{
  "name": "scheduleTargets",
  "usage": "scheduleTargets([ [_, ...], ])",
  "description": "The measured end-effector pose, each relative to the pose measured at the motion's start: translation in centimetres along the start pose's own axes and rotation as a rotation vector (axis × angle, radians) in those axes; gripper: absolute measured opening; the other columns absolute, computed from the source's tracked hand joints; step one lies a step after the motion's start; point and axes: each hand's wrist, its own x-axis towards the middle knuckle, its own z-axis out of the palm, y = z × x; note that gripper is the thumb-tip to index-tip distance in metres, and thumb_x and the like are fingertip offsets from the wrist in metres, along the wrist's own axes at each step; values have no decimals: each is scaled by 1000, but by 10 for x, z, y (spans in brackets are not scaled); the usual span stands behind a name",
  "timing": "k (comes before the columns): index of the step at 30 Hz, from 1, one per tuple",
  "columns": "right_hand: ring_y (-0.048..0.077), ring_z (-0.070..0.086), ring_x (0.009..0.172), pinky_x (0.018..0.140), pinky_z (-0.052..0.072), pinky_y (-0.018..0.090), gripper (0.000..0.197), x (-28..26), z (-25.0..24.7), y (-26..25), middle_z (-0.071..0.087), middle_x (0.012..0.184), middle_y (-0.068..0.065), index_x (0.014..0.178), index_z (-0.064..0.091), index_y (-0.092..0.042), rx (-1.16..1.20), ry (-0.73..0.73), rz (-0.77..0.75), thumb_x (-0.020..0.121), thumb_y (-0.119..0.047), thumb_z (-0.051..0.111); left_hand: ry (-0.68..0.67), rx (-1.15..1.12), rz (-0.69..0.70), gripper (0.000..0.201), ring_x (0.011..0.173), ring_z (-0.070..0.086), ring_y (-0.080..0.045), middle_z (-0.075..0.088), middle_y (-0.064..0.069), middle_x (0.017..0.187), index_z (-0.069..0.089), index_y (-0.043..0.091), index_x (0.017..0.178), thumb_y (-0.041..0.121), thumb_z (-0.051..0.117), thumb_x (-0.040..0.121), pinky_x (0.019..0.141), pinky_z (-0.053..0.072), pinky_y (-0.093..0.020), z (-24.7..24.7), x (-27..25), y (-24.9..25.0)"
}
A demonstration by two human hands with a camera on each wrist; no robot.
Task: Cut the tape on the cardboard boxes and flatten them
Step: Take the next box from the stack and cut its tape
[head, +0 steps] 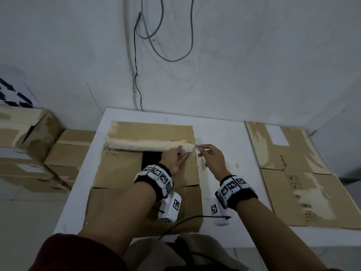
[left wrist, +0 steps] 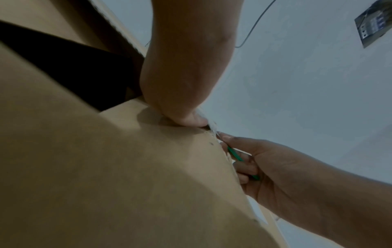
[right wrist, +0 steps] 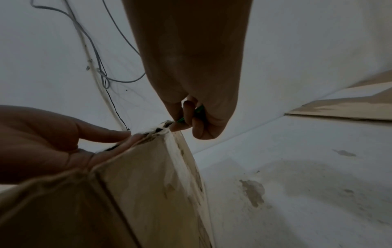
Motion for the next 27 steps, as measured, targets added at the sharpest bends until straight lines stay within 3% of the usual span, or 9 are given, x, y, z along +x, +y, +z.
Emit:
scheduleTargets([
  [2,3,63,77,66,47,27,13,3,2,-1,71,83,-1,100,67,-20,7,42,1,97,-31,60,-1,-14,11,8,91,58,-20,55,-14,105,52,-1,101,-4,54,94,67,60,-28,-1,0,-1],
  [5,2,62,74,67,46,28,10,6,2,-5,70,82,-2,99,67,-21,14,38,14,97,-26,59,-18,-20,20,5,84,58,-18,56,-13,98,53,-1,98,-4,54,94,67,60,-28,-4,1,-3],
  [9,-5,61,63,58,41,19,10,2,1,-10,70,82,-3,97,69,-18,-40,-59,-10,95,-23,61,-19,6,51,4,83,58,-19,54,-13,89,54,-3,97,-3,56,93,61,59,-24,-4,3,-6],
  [14,3,59,68,46,40,16,14,-5,-12,-11,68,78,-3,96,68,-15,-112,-140,19,95,-27,63,-15,12,67,10,78,56,-19,50,-12,81,53,-4,102,-5,55,92,61,59,-23,-5,1,-8],
  [17,0,60,69,44,39,11,10,-5,-9,-11,68,75,-5,91,65,-15,-136,-109,-6,95,-23,62,-22,26,82,12,80,60,-19,54,-14,87,53,-7,104,-5,56,92,59,58,-21,-4,-2,-11],
  [21,-2,58,68,50,39,11,10,-7,-4,-11,67,73,-7,86,63,-15,-144,-94,-13,95,-20,62,44,33,157,32,80,65,-21,58,-22,115,47,-15,121,-5,56,93,56,57,-19,-1,-1,-14],
  [24,-4,55,59,52,37,13,13,-11,-6,-9,69,72,-8,84,62,-16,-189,-139,19,93,-24,64,37,57,169,29,83,66,-23,59,-23,115,51,-12,119,-5,56,92,60,57,-20,0,-4,-18],
  [27,1,56,61,55,38,16,17,-16,-2,-7,71,78,-1,81,55,-16,-130,-104,23,92,-23,65,-3,79,214,27,84,67,-21,62,-19,108,53,-11,119,-4,56,93,65,58,-20,3,-7,-17],
])
